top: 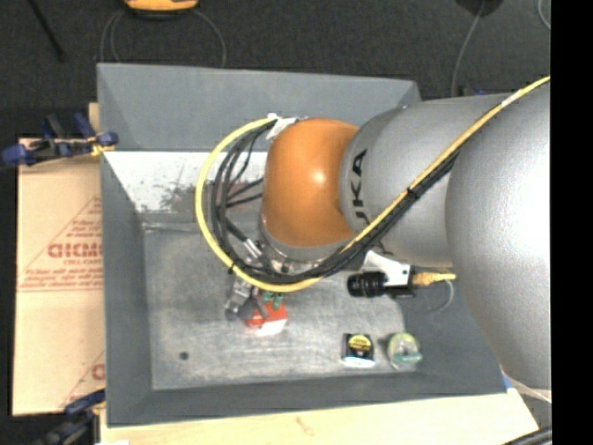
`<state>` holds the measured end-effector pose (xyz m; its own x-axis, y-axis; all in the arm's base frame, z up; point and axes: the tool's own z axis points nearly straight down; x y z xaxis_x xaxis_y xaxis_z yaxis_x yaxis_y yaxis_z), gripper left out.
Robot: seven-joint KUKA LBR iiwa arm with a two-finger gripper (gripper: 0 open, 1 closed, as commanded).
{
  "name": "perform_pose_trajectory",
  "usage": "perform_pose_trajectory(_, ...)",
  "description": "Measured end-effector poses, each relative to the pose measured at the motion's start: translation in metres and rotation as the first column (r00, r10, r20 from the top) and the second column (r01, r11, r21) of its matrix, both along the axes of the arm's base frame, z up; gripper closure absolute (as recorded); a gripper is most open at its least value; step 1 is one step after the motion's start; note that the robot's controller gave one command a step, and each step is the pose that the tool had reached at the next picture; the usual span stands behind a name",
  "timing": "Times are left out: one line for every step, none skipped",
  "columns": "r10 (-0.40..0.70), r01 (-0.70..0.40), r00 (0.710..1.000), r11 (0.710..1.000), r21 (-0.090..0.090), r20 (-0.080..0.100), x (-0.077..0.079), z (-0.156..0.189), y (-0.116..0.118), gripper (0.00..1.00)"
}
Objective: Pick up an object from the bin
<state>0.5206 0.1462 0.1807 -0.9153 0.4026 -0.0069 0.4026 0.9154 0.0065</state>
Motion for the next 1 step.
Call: perform_pose_trajectory(0.021, -0.021, 1.000, 1.000, -0.001, -0.002, 0.0005, 0.0516, 0.0033, 1.00)
